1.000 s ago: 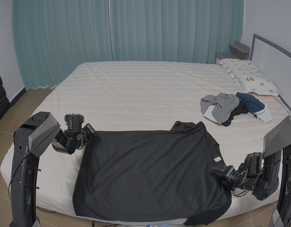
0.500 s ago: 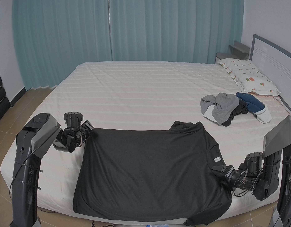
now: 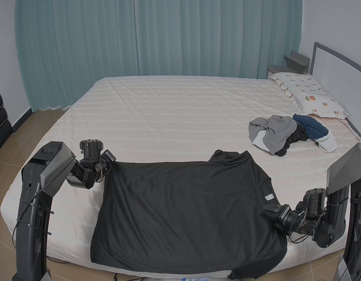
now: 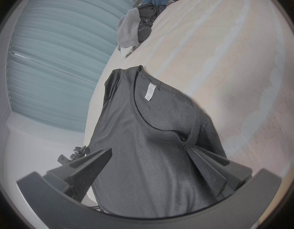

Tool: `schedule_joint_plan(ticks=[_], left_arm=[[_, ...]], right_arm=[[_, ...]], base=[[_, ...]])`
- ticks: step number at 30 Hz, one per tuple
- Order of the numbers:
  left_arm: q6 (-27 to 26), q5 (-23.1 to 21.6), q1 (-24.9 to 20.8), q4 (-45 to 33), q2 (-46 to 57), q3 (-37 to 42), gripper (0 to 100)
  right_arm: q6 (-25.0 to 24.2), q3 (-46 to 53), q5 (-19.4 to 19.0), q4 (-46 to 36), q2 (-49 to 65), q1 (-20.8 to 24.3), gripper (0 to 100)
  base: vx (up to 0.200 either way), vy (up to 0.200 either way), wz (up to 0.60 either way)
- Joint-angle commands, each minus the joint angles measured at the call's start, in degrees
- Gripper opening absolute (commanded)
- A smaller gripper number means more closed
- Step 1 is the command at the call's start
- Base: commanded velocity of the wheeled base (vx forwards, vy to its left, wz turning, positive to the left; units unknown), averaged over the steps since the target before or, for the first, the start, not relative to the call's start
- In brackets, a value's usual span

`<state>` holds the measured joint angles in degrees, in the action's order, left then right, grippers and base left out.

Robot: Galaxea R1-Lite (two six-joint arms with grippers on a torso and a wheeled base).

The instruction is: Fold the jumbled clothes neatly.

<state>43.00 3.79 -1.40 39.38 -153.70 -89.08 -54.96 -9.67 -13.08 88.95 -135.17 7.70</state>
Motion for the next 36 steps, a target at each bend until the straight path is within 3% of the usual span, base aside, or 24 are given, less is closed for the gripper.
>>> schedule_joint_plan(ticks=[1,6,12,36], left_arm=[[0.07,-0.01,0.00,0.00,0.15,0.40,100],[0.33,-0.36,0.00,0.00,0.59,1.10,100],[4.64,-1.07,0.52,0.09,3.14,4.53,100],[4.73,-1.33,0.61,0.18,3.49,5.58,100]], right_arm=[[-0.06,-0.35,-0.02,0.69,0.08,-0.06,100],[-0.15,-2.02,0.34,0.69,2.54,0.12,100],[-0.15,-3.08,0.86,0.69,5.27,-0.06,100],[-0.06,-2.37,1.65,0.69,7.20,-0.59,100]], base=[[0.000,0.000,0.00],[0.000,0.000,0.00],[0.000,0.000,0.00],[0.000,0.000,0.00]])
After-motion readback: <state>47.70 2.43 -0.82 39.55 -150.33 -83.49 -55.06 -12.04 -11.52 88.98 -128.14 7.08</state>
